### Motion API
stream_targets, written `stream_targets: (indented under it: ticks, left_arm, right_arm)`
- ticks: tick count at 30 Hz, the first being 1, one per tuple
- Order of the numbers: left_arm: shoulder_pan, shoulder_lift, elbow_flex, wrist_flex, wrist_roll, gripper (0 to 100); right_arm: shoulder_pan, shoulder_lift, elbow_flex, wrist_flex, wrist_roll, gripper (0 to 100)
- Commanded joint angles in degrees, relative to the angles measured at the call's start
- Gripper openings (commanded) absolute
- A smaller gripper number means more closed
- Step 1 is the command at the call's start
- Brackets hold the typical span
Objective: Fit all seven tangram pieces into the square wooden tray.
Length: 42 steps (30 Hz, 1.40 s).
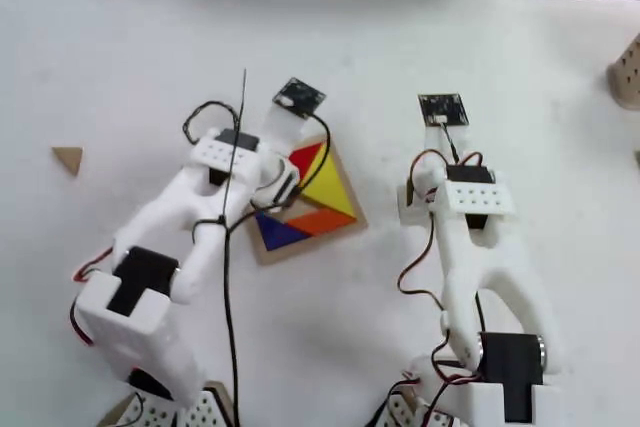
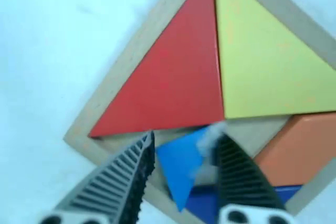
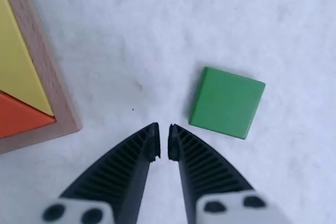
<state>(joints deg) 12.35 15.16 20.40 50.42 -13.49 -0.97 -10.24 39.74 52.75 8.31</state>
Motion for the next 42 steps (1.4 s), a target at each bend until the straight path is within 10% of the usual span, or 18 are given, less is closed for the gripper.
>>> stream_targets:
  ticks: [1,23,42]
  left_arm:
    - [1.5,-0.4,-1.1,2.7,-7.5,6]
    - [-6.0,-4.9,-1.1,4.3,-9.9,6]
    - [-0.8,-11.1,6.9,8.3,-36.8,6]
  right_arm:
    - [-0.3,-2.4,-0.4,-0.2,1.0,3.8]
    - [-0.5,-2.4,-0.4,-0.4,1.0,3.8]
    - [-0.6,-2.4,-0.4,-0.6,1.0,3.9]
